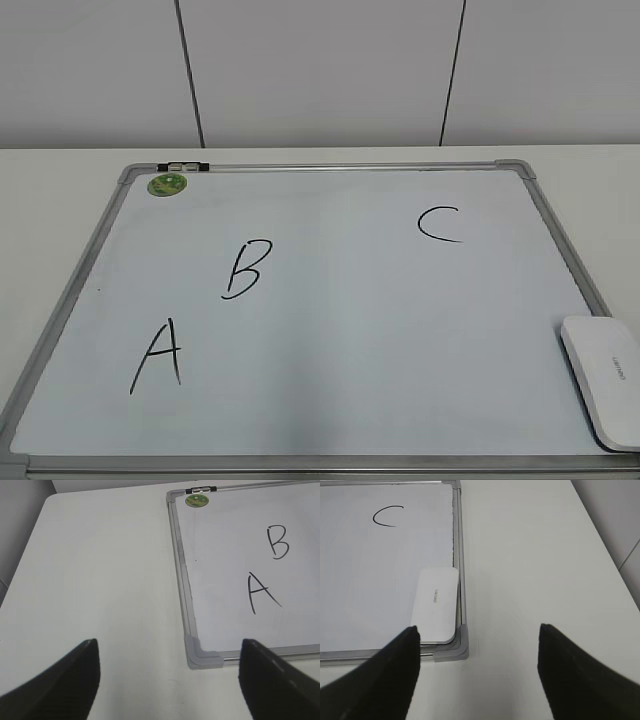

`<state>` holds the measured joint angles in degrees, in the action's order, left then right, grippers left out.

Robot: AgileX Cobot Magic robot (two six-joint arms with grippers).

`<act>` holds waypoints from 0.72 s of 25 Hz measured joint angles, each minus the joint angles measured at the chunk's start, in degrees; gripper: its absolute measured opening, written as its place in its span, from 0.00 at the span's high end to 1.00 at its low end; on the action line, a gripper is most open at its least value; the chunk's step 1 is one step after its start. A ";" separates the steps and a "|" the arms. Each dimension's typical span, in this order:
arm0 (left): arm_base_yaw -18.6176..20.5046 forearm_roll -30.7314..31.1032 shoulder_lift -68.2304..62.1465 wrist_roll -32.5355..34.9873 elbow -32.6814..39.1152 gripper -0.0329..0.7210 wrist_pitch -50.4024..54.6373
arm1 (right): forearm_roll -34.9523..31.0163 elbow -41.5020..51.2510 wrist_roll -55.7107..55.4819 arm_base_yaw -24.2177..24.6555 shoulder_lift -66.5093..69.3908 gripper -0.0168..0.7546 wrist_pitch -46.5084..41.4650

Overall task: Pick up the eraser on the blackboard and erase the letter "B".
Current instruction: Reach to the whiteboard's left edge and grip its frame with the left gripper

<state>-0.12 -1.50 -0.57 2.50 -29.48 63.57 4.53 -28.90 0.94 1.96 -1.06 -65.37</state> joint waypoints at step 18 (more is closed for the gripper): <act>0.00 -0.03 0.00 0.00 0.00 0.22 0.00 | 0.00 0.00 0.00 0.00 0.00 0.25 0.00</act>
<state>-0.12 -1.52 -0.57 2.50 -29.48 63.57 4.53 -28.90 0.94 1.96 -1.06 -65.37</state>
